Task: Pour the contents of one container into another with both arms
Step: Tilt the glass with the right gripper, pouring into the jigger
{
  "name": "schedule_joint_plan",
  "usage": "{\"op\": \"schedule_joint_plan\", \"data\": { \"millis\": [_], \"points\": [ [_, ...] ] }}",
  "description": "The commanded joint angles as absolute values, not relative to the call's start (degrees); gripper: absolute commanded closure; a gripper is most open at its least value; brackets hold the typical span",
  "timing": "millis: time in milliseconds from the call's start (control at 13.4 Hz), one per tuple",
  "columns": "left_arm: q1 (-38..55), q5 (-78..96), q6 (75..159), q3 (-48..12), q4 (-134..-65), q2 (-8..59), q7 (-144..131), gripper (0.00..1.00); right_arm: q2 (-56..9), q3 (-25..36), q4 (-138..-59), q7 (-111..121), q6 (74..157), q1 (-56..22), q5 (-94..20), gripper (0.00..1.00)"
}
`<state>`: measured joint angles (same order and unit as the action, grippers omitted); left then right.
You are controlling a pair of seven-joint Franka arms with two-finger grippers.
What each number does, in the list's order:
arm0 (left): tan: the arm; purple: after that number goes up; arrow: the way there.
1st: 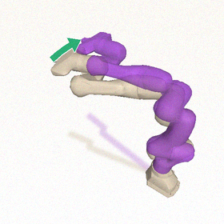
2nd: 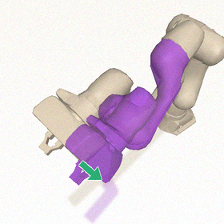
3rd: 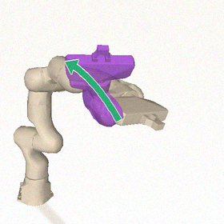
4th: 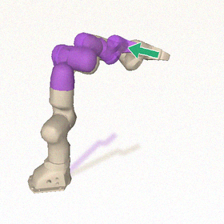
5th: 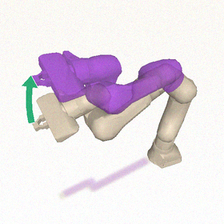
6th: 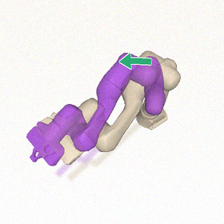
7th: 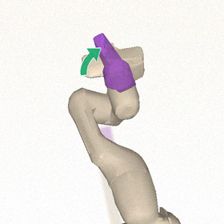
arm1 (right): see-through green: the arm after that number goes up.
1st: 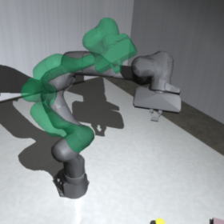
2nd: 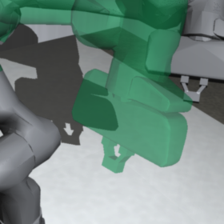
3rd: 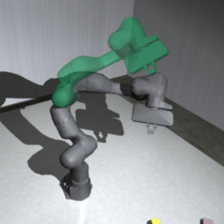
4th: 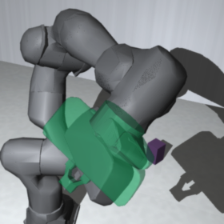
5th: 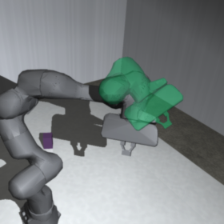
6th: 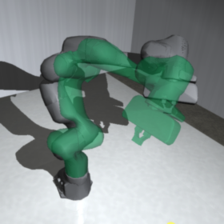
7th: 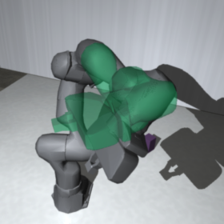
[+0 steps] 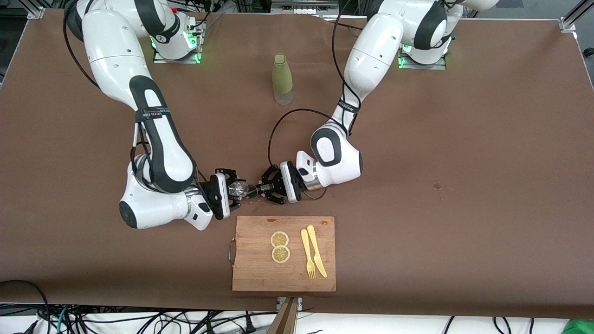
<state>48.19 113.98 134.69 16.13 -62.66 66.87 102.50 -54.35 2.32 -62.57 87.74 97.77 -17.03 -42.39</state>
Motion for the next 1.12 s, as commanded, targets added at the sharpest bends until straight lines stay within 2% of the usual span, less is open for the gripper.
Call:
{"op": "schedule_joint_plan", "data": {
  "millis": [0,1043],
  "points": [
    [48.7,116.5,135.2,17.1,-59.7,68.6,102.0,1.0,-54.1,2.1,-61.3,85.7,97.4,-17.6,-40.1,0.67],
    [48.6,116.4,135.1,17.2,-59.6,68.7,102.1,1.0,-53.5,2.1,-60.1,78.6,96.7,-19.3,-33.1,0.67]
  ]
}}
